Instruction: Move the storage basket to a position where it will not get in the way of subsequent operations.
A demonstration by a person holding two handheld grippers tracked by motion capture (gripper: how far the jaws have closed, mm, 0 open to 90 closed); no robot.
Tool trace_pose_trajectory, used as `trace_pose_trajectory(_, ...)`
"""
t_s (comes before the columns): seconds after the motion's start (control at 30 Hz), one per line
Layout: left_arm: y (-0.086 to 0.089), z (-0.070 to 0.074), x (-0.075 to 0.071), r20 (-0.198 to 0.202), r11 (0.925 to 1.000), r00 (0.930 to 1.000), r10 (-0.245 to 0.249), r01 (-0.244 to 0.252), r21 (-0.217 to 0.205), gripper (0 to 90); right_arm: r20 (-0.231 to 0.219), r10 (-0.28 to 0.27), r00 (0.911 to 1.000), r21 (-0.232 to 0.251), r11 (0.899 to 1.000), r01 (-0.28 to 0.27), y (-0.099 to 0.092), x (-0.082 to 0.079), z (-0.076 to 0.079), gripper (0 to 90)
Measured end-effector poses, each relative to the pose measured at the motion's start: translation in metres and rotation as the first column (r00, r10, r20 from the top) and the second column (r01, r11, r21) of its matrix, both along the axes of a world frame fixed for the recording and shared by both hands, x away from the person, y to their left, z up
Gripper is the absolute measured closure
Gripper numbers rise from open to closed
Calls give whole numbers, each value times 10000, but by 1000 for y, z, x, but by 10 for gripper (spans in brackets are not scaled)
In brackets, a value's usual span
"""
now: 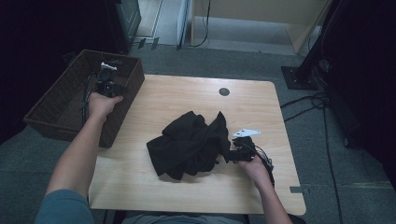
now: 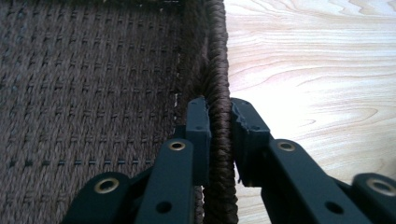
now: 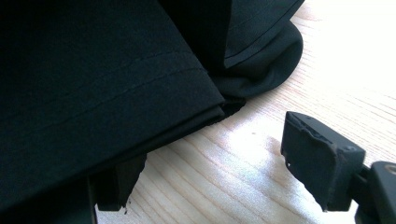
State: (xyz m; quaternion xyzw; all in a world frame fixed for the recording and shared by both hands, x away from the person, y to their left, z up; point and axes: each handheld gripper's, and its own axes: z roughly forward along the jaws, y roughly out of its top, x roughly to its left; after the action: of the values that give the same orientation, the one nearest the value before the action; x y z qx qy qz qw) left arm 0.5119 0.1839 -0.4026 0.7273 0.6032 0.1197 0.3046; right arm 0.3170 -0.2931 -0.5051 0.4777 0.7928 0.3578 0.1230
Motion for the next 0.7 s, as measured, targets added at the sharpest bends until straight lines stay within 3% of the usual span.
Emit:
trace_pose_trajectory(0.07,1,0,0,10,9999,10000,-78,78,-91,760,-11,5,10000,7,10000,-5,0,0,0,227)
trace_pose_trajectory(0.1,3,0,0,-110,9987,9997,-198,193,-472,670,-28,13,10000,21,10000,-13,0,0,0,227)
trace_pose_trajectory(0.17,4,1,0,-135,9985,9995,-281,274,-480,631,-38,7,10000,30,10000,-7,0,0,0,227)
trace_pose_trajectory(0.2,2,3,-2,-125,9991,9990,-426,425,-30,579,-48,14,10000,35,10000,-14,-1,0,0,228)
trace_pose_trajectory(0.23,2,3,-2,-125,9991,9990,-426,425,-30,551,-48,14,10000,35,10000,-14,-1,0,0,228)
trace_pose_trajectory(0.3,1,11,-6,65,9988,9990,-452,450,181,527,0,39,10000,33,10000,-39,-1,0,0,228)
trace_pose_trajectory(0.43,0,23,-10,248,9986,9983,-525,522,129,516,-25,7,10000,51,10000,-7,-1,-1,1,232)
trace_pose_trajectory(0.47,-2,32,-13,362,9972,9969,-705,696,261,511,-76,8,10000,109,9999,-8,-1,-1,1,237)
trace_pose_trajectory(0.57,-7,40,-18,503,9955,9947,-894,877,352,496,-132,-5,9999,194,9998,7,-1,-1,2,242)
trace_pose_trajectory(0.7,-18,52,-30,687,9912,9889,-1314,1299,259,473,-66,-26,10000,433,9991,29,-3,-2,7,265)
